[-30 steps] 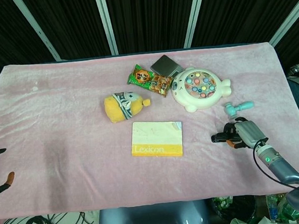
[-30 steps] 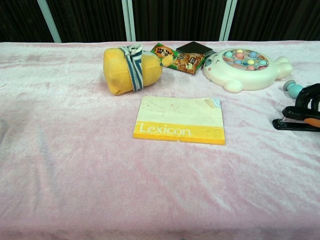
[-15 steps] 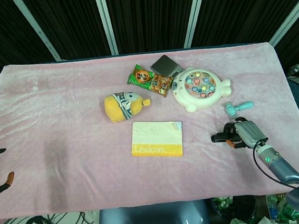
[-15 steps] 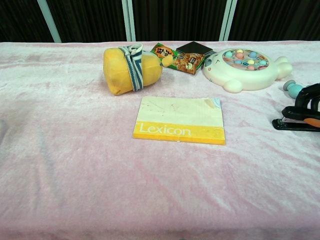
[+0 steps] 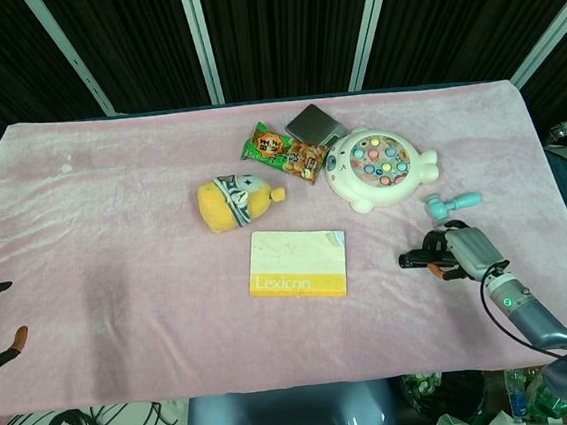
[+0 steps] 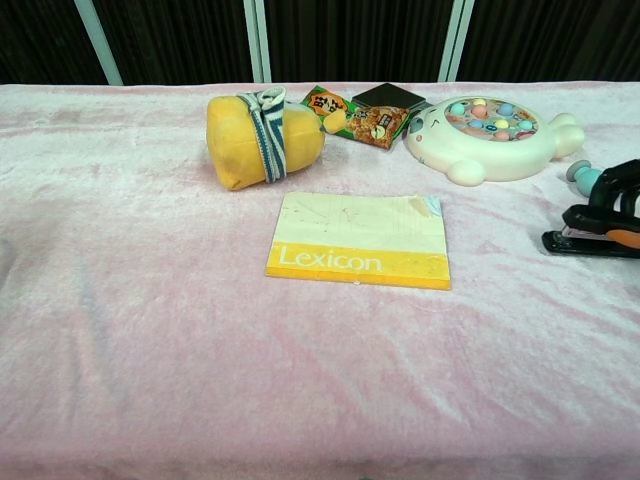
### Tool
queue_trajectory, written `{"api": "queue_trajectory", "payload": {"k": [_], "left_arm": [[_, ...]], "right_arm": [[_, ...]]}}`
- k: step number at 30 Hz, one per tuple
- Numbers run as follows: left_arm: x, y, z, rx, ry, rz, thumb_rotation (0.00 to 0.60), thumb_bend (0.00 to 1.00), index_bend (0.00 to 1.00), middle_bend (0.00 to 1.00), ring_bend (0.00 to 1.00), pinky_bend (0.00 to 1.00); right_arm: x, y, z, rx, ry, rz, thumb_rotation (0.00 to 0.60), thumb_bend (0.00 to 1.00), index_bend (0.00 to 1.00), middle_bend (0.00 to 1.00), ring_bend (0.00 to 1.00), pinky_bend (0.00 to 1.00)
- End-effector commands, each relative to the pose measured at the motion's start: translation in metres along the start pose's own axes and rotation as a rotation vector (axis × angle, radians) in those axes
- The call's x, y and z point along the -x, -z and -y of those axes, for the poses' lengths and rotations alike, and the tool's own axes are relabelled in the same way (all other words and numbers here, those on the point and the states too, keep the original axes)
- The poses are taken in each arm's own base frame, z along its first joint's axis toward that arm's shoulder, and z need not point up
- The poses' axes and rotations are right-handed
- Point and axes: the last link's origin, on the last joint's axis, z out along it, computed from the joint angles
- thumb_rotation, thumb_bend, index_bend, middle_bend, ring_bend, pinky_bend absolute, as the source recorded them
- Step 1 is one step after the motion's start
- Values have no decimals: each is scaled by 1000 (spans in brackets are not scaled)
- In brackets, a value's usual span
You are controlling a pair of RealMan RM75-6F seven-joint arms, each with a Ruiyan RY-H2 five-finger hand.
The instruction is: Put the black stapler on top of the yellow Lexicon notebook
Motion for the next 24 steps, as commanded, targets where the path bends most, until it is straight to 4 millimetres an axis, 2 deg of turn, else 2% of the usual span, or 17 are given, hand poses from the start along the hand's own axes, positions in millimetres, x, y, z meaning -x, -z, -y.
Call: {"api": "queue_trajectory", "payload": {"k": [1, 5, 9, 17, 24], "left_arm": [[0, 0, 0, 0, 1, 1, 600, 319, 214, 115, 42, 95], [0, 1, 0, -3, 16, 6, 600, 319, 214, 114, 42, 95], [-1, 1, 0, -3, 24, 8, 600, 320, 214, 114, 42, 95], [-2, -2, 2, -15, 41, 13, 600, 322, 214, 114, 42, 95], [-3, -3, 4, -17, 37, 11, 600, 322, 214, 114, 42, 95]], "right_arm": [[-7, 0, 7, -10, -17, -8, 600, 470, 653, 527, 493, 183], [-14, -1, 25, -43, -18, -13, 600, 470, 659, 527, 493, 183], [-17, -7, 52, -81, 21, -15, 600, 471, 671, 525, 493, 183], [-23, -33, 115, -114, 19, -11, 600, 470, 670, 523, 493, 183], [-14, -58, 157, -91, -17, -8, 600, 470, 670, 527, 498, 183]]}}
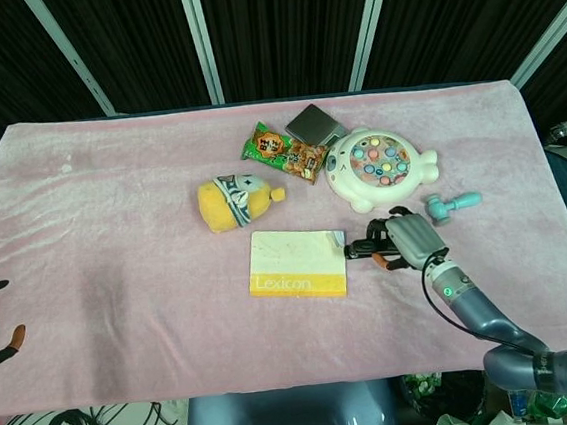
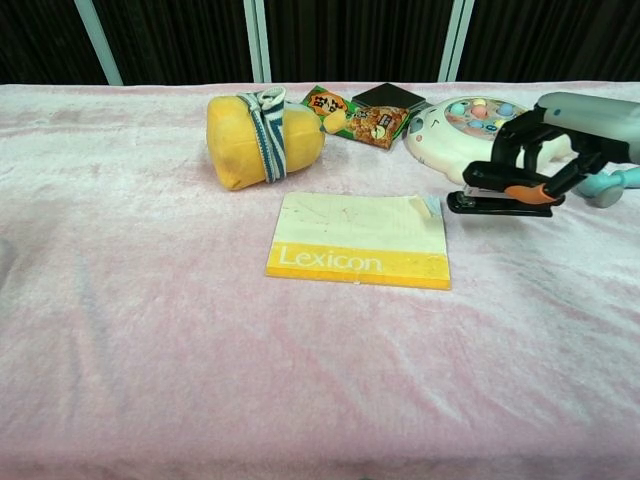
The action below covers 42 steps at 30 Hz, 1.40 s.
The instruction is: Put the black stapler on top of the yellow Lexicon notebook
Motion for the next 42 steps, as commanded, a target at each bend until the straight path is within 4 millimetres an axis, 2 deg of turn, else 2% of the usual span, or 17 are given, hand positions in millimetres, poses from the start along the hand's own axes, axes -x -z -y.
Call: {"api": "queue_trajectory", "payload": {"k": [1, 10, 22, 31, 33, 37, 42], "left_arm": [[0, 0, 0, -1, 1, 0, 600, 322, 214, 114, 42, 95], [0, 0, 1, -5, 6, 3, 600, 323, 214, 114, 42, 95], [-1, 0, 1, -9, 5, 11, 600, 322, 214, 114, 42, 95], [-1, 0, 2, -12, 5, 14, 600, 323, 214, 114, 42, 95], [-1, 0, 2, -13, 5, 15, 600, 323, 213, 114, 42, 95], [-1, -1, 2, -16, 6, 17, 600, 323, 214, 113, 42, 95], [-1, -1, 2, -19, 3, 22, 600, 323, 213, 113, 42, 95]], "right_arm": [[6, -21, 40, -18, -38, 11, 600, 471, 671, 530, 502, 183], [18, -43, 87, 15, -145, 17, 600, 466, 674, 536, 511, 183], [38, -55, 116, 3, -116, 39, 600, 466, 674, 536, 511, 183], [53, -61, 121, 12, -37, 23, 600, 454, 673, 529, 504, 182], [55, -62, 121, 15, -32, 20, 600, 424, 673, 516, 492, 183], [58, -63, 120, 16, -32, 24, 600, 280, 668, 442, 443, 183], [60, -62, 119, 6, -26, 54, 600, 234, 519, 322, 372, 183]]}}
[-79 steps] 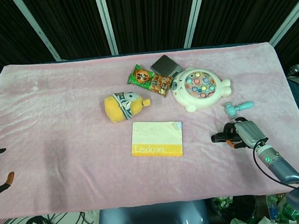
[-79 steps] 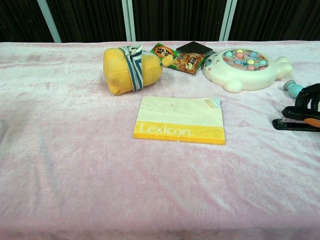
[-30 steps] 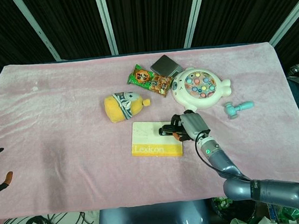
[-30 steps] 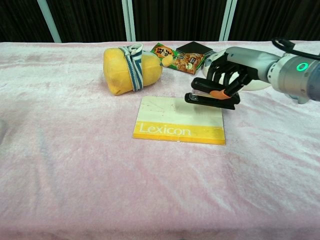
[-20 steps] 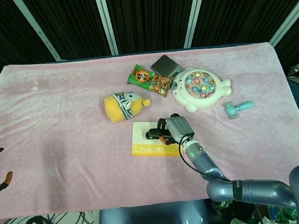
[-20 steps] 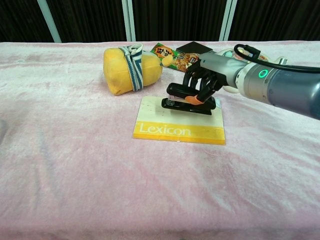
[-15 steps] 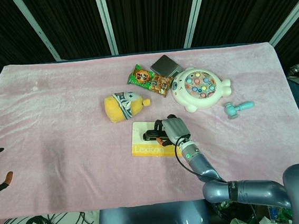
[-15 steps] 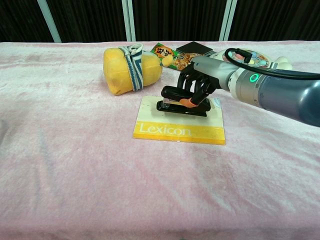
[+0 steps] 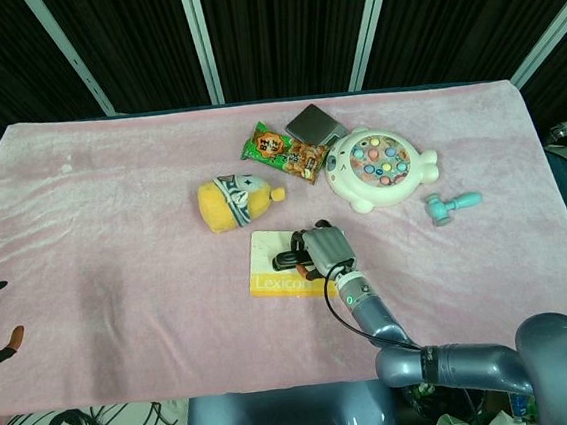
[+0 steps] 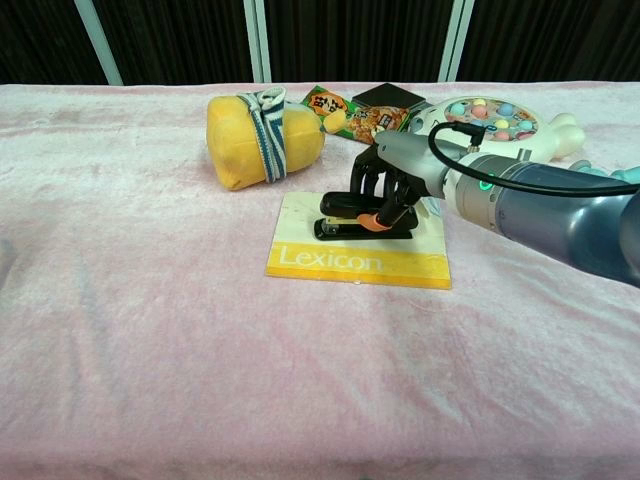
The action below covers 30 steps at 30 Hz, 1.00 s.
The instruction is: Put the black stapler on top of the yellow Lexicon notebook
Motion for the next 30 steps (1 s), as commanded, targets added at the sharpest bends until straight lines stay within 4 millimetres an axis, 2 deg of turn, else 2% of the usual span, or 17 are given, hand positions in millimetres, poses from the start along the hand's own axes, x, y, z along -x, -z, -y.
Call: {"api": "queue_trajectory", "payload": {"k": [1, 5, 11, 16, 19, 22, 26, 30], "left_arm": [[0, 0, 0, -2, -2, 3, 600, 323, 213, 113, 42, 95], [0, 0, 0, -5, -5, 4, 600, 323, 213, 113, 42, 95], [-1, 0, 0, -9, -7, 0, 600, 323, 213, 113, 42, 95], [-1, 1, 1, -10, -9, -2, 600, 323, 213, 113, 42, 95], [-1, 1, 1, -10, -9, -3, 600, 323, 214, 113, 42, 95], [-1, 1, 1, -9, -10, -6, 600, 323, 213, 113, 42, 95], [-2, 1, 1, -7, -15, -18, 600, 323, 213, 113, 42, 95], [-2, 2, 1, -5, -14, -25, 600, 324, 213, 113, 42, 95]], "right_arm": [[0, 0, -1, 1, -1, 10, 600, 233, 470, 297, 356, 183], [2, 0, 0, 3, -5, 22, 600, 218, 345, 218, 295, 183], [-1, 0, 4, -1, -44, 4, 600, 203, 256, 80, 155, 176], [-14, 3, 4, -4, -81, -39, 600, 203, 221, 54, 126, 170], [-24, 10, -4, 7, -77, -58, 600, 202, 212, 51, 121, 162], [-36, 25, -20, 30, -34, -63, 600, 202, 202, 50, 122, 149], [-68, 66, -51, 95, 66, -57, 600, 203, 188, 45, 122, 149], [-93, 97, -71, 129, 117, -124, 600, 203, 179, 42, 122, 149]]}}
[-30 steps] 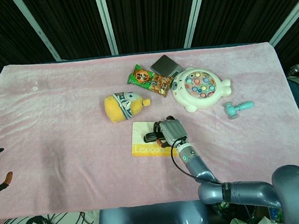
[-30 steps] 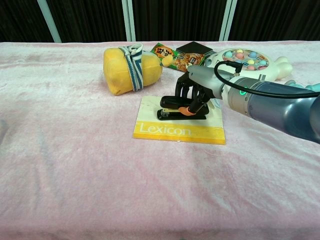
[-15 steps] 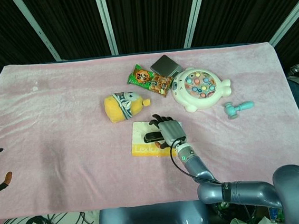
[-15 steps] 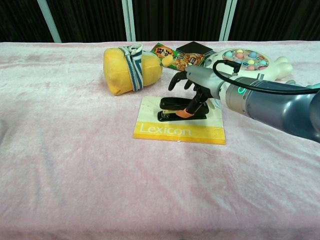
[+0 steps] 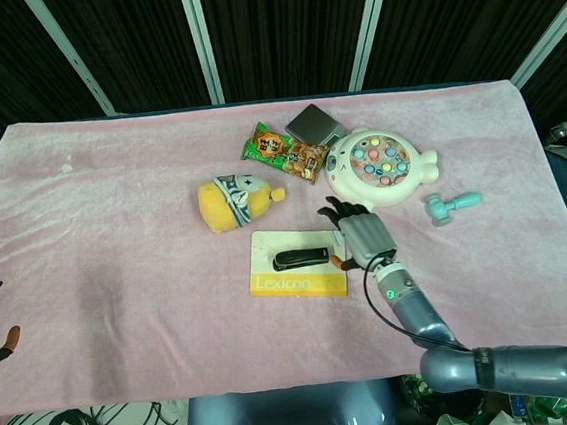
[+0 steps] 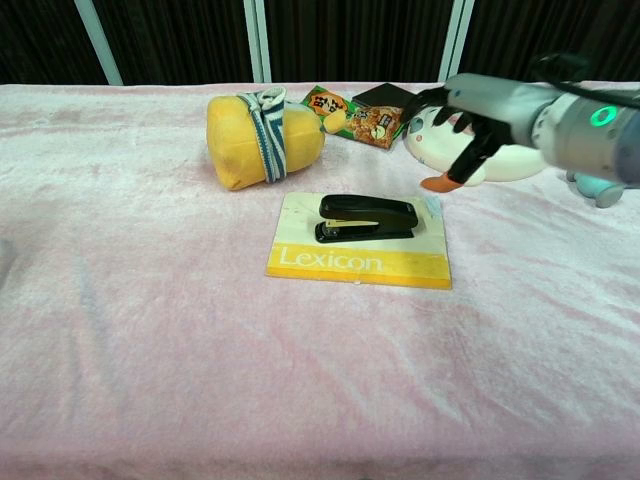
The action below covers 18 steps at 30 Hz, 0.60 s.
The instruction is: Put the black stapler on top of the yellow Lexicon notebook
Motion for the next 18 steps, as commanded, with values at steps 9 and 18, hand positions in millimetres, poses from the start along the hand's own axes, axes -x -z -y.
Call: {"api": "queue_trajectory", "payload": {"k": [9, 18], "left_arm": [[-1, 3, -1, 10, 11, -27, 600, 325, 214, 113, 42, 95], [-2, 3, -1, 13, 23, -36, 600, 325, 213, 113, 42, 94]], "right_arm": [[-27, 116, -110, 108, 188, -202, 600, 203, 136, 36, 122, 148], [21, 179, -170, 149, 157, -307, 600, 203, 132, 28, 121, 148]]}}
